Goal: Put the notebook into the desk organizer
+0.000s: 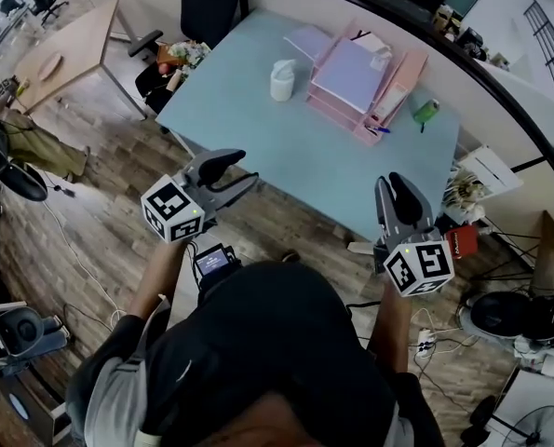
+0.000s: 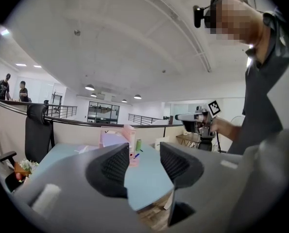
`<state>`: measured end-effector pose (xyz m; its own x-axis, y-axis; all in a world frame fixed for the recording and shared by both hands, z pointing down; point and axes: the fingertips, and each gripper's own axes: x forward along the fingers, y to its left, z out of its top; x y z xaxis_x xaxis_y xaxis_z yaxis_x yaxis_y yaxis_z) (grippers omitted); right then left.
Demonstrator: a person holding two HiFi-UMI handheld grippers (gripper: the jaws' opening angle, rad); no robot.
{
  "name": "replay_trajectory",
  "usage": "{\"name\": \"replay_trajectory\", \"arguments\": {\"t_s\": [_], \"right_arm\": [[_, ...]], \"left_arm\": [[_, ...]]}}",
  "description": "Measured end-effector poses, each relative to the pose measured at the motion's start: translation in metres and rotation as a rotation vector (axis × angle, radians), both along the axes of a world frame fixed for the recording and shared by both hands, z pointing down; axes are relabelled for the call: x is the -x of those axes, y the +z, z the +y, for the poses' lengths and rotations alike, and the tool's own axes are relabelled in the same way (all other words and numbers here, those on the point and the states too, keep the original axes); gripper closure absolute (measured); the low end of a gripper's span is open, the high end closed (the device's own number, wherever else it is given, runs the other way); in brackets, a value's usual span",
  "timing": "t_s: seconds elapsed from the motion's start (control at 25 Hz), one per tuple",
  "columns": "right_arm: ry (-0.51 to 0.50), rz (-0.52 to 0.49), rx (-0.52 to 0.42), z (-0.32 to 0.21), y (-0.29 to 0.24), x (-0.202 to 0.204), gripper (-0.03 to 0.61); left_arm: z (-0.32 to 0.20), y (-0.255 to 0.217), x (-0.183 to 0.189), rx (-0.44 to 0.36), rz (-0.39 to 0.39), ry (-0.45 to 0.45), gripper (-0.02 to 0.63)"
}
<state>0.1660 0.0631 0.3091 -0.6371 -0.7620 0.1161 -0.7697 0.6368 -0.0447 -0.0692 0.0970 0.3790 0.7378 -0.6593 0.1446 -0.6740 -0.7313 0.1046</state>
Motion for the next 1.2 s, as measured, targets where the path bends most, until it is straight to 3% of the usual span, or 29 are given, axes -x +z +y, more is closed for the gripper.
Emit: {"name": "replay_trajectory", "arguments": {"t_s": [0.6,0.92,1.2], "right_arm": [[-0.091,-0.04,0.028,-0.044,0.015,-0.029,0.505],[-0.073,-0.055,0.063,-0.062,0.025,-0.023,0.505],[-0.008,-0.053,0.067,-0.077,0.024,-0.007,0.505]], "left_arm": [[-0.025,0.004,-0.038,0.029,-0.024,-0.076,0.403],[-0.049,0.003,-0.039,0.042,-0.033,-0.047,0.403],[-0.091,0.003,-0.033,0.044,-0.017,0.047,0.403]]}}
